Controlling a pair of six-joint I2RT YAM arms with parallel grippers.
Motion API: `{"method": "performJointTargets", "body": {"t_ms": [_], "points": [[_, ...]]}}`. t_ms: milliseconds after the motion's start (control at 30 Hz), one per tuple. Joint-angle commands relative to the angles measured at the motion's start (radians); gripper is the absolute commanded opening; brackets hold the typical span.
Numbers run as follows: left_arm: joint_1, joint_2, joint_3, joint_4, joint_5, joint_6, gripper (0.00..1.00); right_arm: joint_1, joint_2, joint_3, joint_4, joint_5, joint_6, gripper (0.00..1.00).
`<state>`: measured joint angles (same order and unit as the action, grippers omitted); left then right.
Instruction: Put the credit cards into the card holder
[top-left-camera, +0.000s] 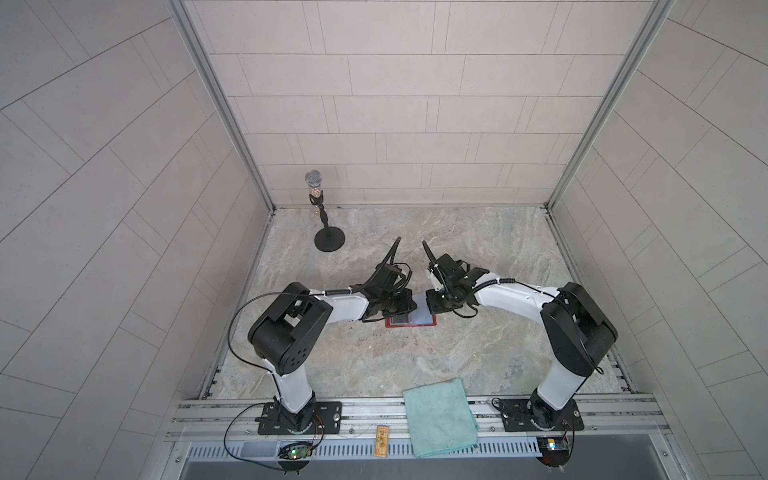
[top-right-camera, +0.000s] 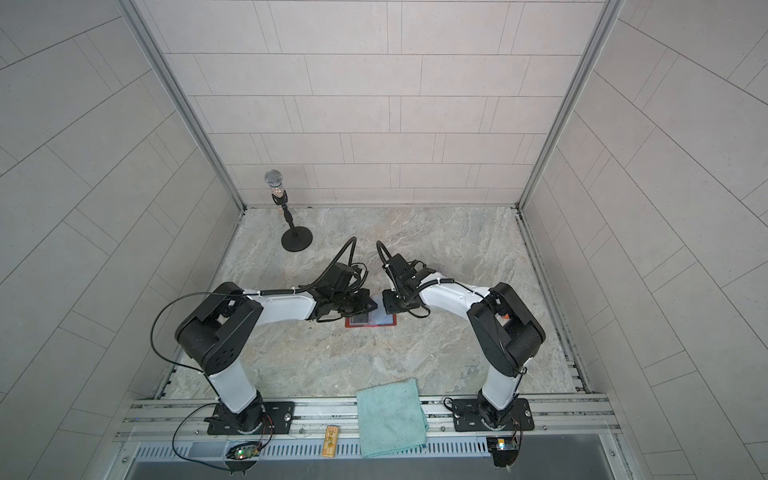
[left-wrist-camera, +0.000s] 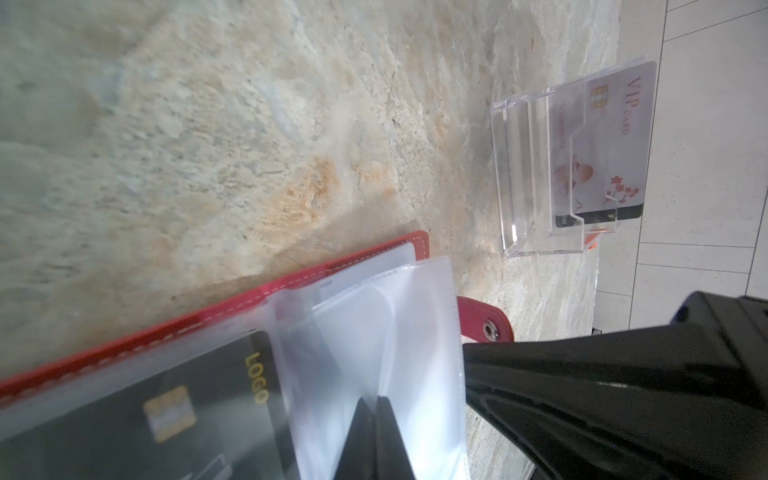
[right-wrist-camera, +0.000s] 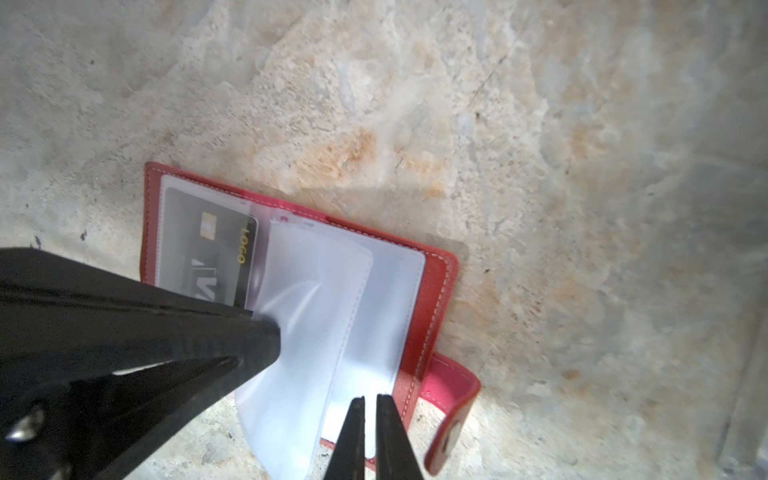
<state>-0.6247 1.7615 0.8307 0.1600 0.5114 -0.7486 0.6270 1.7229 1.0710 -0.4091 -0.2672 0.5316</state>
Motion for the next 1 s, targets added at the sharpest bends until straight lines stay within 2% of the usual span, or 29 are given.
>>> {"method": "performJointTargets", "body": {"t_ms": [0, 133, 333, 467, 767, 967], "points": [[-0.004, -0.020, -0.017, 0.010, -0.004, 0.000, 0.00, -0.004, 0.031, -0.016, 0.035, -0.059, 0.008, 0.10], [-0.004, -0.026, -0.022, 0.011, -0.001, 0.002, 0.02, -0.003, 0.051, -0.017, 0.081, -0.111, 0.020, 0.10], [-0.004, -0.076, -0.031, -0.026, -0.036, 0.020, 0.29, -0.003, 0.064, -0.019, 0.136, -0.171, 0.031, 0.11], [-0.004, -0.138, -0.031, -0.110, -0.100, 0.094, 0.38, -0.003, 0.077, -0.017, 0.169, -0.202, 0.042, 0.11], [-0.001, -0.356, -0.066, -0.311, -0.331, 0.184, 0.45, 0.029, 0.126, 0.028, 0.202, -0.266, 0.039, 0.16], [0.004, -0.438, -0.097, -0.340, -0.394, 0.186, 0.46, 0.061, 0.174, 0.073, 0.191, -0.273, 0.035, 0.23]]}}
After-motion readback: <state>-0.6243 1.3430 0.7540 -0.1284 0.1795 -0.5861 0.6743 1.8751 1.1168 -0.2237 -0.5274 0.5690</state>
